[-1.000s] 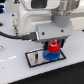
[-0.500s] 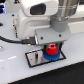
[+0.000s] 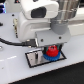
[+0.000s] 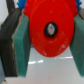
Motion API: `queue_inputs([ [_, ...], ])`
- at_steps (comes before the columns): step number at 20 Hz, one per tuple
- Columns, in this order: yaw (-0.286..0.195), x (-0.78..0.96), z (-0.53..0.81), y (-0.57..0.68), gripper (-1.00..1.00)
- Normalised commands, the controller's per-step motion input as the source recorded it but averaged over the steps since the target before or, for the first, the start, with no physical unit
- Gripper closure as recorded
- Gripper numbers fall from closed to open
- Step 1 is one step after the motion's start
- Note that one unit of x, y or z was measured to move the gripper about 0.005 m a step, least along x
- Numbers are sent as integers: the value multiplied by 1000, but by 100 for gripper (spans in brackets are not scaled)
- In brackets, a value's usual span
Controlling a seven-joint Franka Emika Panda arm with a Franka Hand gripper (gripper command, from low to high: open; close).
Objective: Insert the blue gear onto the right peg, followed by the red gear
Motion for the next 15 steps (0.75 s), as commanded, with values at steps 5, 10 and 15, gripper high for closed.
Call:
queue_inputs([
  [5, 0, 2, 478, 59, -100],
  [10, 0, 6, 114, 2, -100],
  [15, 0, -5, -3, -2, -100],
])
